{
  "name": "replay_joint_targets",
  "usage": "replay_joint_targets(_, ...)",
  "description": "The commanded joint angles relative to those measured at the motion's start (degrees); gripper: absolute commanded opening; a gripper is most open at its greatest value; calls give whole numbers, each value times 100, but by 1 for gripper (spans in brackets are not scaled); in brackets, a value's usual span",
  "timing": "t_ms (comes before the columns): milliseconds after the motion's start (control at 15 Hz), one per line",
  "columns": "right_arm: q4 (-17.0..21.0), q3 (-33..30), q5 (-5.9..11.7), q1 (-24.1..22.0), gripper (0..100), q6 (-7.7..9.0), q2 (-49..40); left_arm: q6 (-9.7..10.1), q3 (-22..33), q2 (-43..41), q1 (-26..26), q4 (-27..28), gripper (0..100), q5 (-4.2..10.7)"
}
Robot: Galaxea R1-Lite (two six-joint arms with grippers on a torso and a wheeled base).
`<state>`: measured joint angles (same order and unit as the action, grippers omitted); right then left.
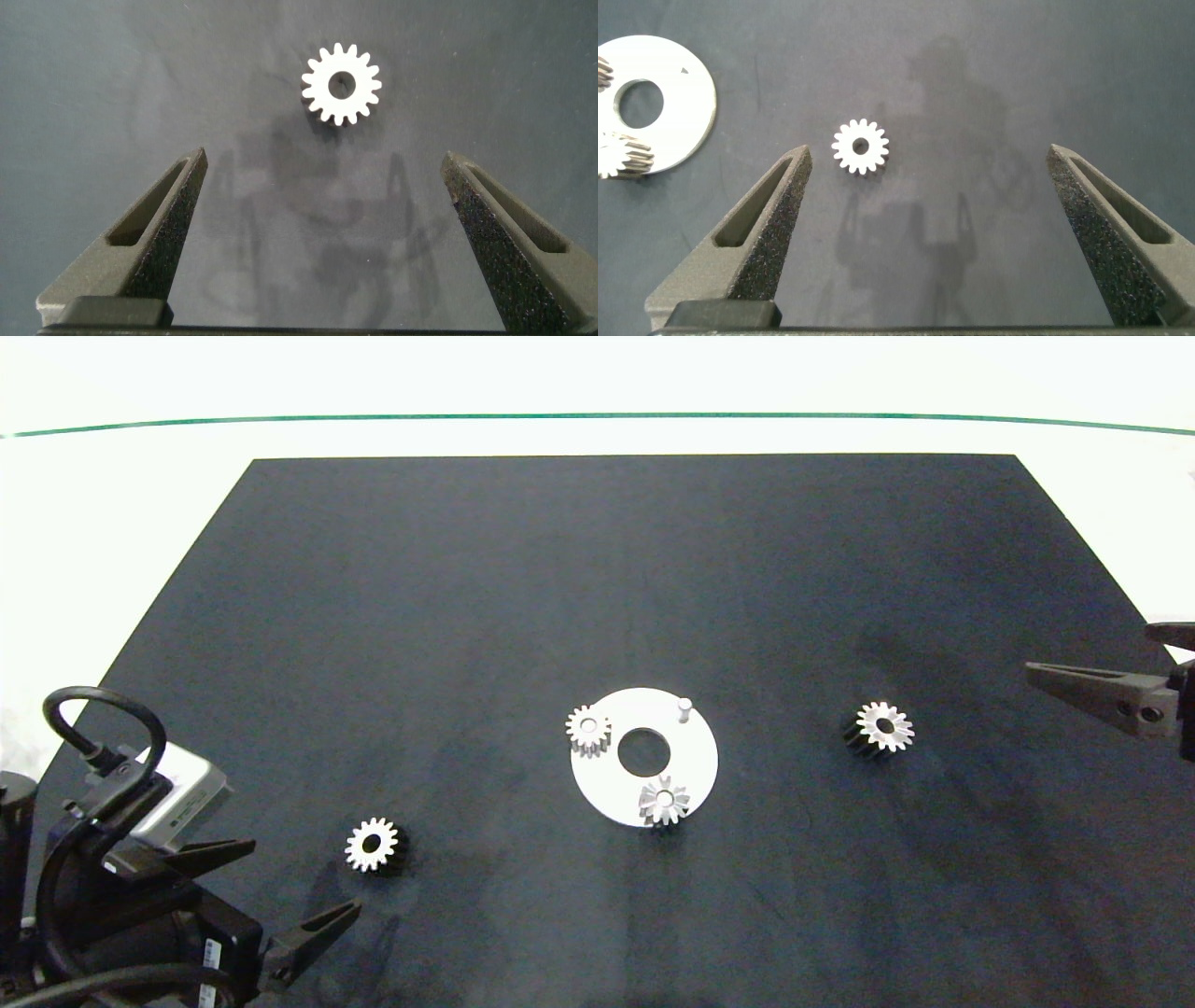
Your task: Remove an incorrectly installed larger gear and replace it with the correct smaller gear
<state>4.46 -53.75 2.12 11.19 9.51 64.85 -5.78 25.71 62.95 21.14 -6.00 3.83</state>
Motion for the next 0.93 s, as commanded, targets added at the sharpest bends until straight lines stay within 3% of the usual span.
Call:
replay_joint_targets(67,2,49,-1,-3,100,7,-43,138,31,420,101,-165,100,4)
replay_joint_targets(933,2,93,-28,-47,100,-10,-157,253,22,1360,215,-1097,100,22)
